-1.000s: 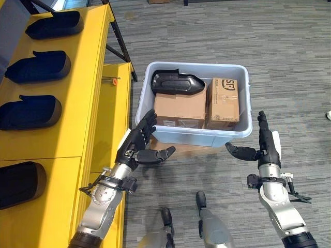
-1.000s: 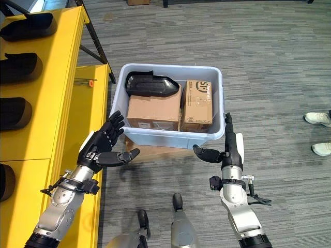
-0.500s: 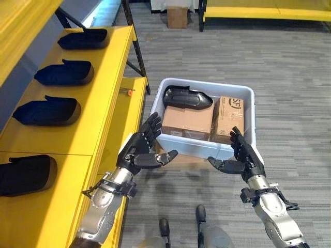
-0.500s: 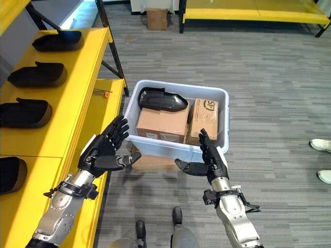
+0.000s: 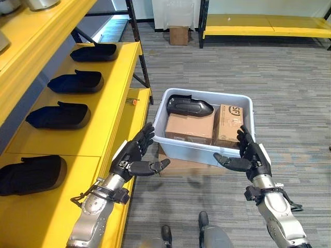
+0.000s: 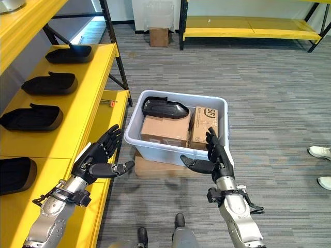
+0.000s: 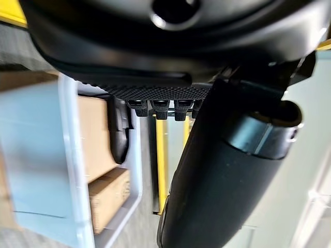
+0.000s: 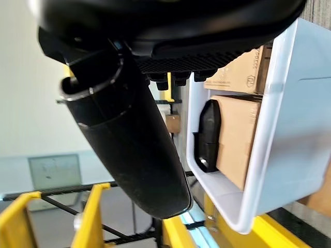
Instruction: Move parts from the plastic box to the shelf.
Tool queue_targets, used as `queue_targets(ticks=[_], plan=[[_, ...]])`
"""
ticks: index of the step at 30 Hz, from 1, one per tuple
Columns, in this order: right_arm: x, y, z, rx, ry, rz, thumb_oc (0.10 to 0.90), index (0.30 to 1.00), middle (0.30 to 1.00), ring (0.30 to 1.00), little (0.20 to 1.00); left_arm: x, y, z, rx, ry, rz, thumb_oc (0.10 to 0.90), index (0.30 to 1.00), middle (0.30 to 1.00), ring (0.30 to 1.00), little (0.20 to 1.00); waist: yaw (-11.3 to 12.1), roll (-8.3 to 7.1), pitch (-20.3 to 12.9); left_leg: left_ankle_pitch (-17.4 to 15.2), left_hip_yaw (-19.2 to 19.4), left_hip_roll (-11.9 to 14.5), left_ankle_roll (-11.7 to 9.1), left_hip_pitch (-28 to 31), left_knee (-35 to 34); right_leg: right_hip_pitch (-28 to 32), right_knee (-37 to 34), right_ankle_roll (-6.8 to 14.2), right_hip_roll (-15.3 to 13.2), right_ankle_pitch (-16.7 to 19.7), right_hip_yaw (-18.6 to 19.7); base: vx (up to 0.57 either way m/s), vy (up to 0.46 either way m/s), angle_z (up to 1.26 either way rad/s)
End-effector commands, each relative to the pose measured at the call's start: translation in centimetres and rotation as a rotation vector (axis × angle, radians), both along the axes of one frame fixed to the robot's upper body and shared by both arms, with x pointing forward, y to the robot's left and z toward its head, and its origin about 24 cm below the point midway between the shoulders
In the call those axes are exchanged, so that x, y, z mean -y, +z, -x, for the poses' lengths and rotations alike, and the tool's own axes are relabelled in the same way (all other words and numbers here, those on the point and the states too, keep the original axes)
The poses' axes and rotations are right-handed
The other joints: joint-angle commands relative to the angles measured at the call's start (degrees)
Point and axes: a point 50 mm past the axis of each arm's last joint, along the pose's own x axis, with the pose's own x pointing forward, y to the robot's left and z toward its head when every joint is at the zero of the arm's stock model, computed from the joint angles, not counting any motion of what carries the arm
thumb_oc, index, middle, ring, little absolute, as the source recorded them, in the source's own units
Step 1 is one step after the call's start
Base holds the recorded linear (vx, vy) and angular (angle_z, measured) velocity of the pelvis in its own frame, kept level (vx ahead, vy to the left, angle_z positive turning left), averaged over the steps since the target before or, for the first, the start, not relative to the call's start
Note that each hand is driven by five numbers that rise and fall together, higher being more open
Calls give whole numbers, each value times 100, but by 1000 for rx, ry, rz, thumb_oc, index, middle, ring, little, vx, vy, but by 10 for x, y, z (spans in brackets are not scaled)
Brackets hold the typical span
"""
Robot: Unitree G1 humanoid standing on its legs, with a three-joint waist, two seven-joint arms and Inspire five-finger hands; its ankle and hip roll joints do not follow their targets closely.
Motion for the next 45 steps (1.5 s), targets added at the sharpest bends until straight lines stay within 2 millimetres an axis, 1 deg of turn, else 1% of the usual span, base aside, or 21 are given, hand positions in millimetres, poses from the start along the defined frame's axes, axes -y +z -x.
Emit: queue_targets(ticks=[1,2,4,6,7,8,9,11,13,16,21,22,26,29,32,37,40,41,42,44,45], plan=[[-8,67,-5,365,37,-41,900,1000,1000,1000,1000,-13,33,9,178,-6,-58,900,1000,1000,1000,1000,185,228,-290,-421,-1,58,312,171,-288,-350,1882,-35,-403,-249,-254,44,180,-51],[-9,71,-6,380,43,-41,900,1000,1000,1000,1000,-14,32,11,177,5,-42,900,1000,1000,1000,1000,176,243,-255,-425,2,41,290,246,-349,-441,1678,-29,-325,-313,-220,80,34,-57],[-10,80,-7,422,34,-33,900,1000,1000,1000,1000,-14,34,11,190,8,-11,900,1000,1000,1000,1000,115,271,-224,-429,-124,-2,238,337,-469,-674,569,22,-153,-248,-128,118,-78,-43],[-10,82,-7,430,35,-28,900,1000,1000,1000,1000,-13,35,10,196,1,-8,900,1000,1000,1000,1000,104,279,-218,-439,-177,-8,226,359,-507,-729,233,62,-134,-162,-113,115,-120,-7],[-11,88,-10,461,56,-4,900,1000,1000,1000,1000,-6,38,6,225,-24,-43,900,1000,1000,1000,1000,99,232,-185,-527,-260,-58,203,451,-585,-879,-666,244,-212,165,-87,128,-132,9],[-10,88,-10,463,58,-3,900,1000,1000,1000,1000,-6,39,6,228,-26,-50,900,1000,1000,1000,1000,97,239,-176,-537,-272,-51,199,467,-589,-877,-795,260,-205,207,-90,247,-274,11],[-9,92,-12,467,81,9,900,1000,1000,1000,1000,-3,41,4,246,-15,-83,900,1000,1000,1000,1000,87,233,-136,-619,-357,-32,167,573,-605,-1029,-1299,366,-216,417,-18,225,-238,22],[-7,94,-12,472,75,26,900,1000,1000,1000,1000,-4,42,5,239,-13,-12,900,1000,1000,1000,1000,70,209,-142,-716,-426,-34,173,663,-617,-950,-1502,413,-174,463,97,221,-239,33],[-7,95,-10,472,72,36,900,1000,1000,1000,1000,-3,42,6,244,-43,-42,900,1000,1000,1000,1000,46,157,-204,-774,-507,-36,167,671,-596,-824,-1595,441,-170,547,253,201,-263,43],[-5,98,-11,451,70,84,900,1000,1000,1000,1000,-5,37,11,217,-71,-38,900,1000,1000,1000,1000,-13,67,-206,-938,-372,201,-18,723,-429,-700,-934,410,-232,447,307,347,-430,79],[0,106,-14,483,49,117,900,1000,1000,1000,1000,-2,38,11,217,-97,-8,900,1000,1000,1000,1000,-57,88,-142,-920,-210,544,-228,793,-436,-695,-396,352,-169,49,201,182,-228,23],[0,106,-14,483,49,117,900,1000,1000,1000,1000,-2,38,11,217,-97,-8,900,1000,1000,1000,1000,-57,88,-142,-920,-210,544,-228,793,-436,-695,-396,352,-169,49,201,122,-164,-7],[5,122,-18,523,32,159,900,1000,1000,1000,1000,4,39,8,215,-123,0,900,1000,1000,1000,1000,-141,150,-15,-681,-86,890,-429,699,-475,-775,-100,236,-87,-239,175,127,-153,-1],[7,133,-20,548,26,190,900,1000,1000,1000,1000,8,40,4,220,-145,23,900,1000,1000,1000,1000,-207,217,44,-560,-35,964,-526,647,-560,-846,-38,192,-71,-288,200,72,-46,-2],[8,139,-19,564,40,184,900,1000,1000,1000,1000,11,43,3,231,-156,135,900,1000,1000,1000,1000,-279,285,92,-491,17,1001,-596,630,-634,-949,69,156,-64,-342,243,71,-27,-4],[4,146,-15,615,27,232,900,1000,1000,1000,1000,13,65,1,391,-147,129,900,1000,1000,1000,1000,-401,358,134,-535,59,1017,-607,621,-590,-1139,344,131,-60,-445,366,87,-94,1],[-1,155,-9,680,52,262,900,1000,1000,1000,1000,19,91,-4,520,-175,151,900,1000,1000,1000,1000,-514,402,116,-567,139,1086,-606,586,-388,-1252,733,60,-33,-658,411,96,-147,3],[-2,155,-9,682,55,264,900,1000,1000,1000,1000,19,93,-5,528,-173,149,900,1000,1000,1000,1000,-526,398,110,-569,145,1096,-606,577,-344,-1257,773,51,-30,-681,413,162,-258,6],[-6,157,-8,689,68,278,900,1000,1000,1000,1000,26,104,-12,568,-171,130,900,1000,1000,1000,1000,-613,367,62,-593,207,1138,-597,598,-114,-1267,941,3,-3,-781,420,168,-264,7],[-7,158,-8,688,84,271,900,1000,1000,1000,1000,30,111,-17,580,-172,145,900,1000,1000,1000,1000,-699,332,-2,-587,280,1178,-601,637,166,-1225,1024,-72,49,-879,416,209,-298,7],[-9,155,-11,657,106,266,900,1000,1000,1000,1000,36,113,-24,577,-152,154,900,1000,1000,1000,1000,-790,319,-63,-381,400,1288,-655,598,751,-1063,1029,-203,142,-1024,389,171,-245,5]])
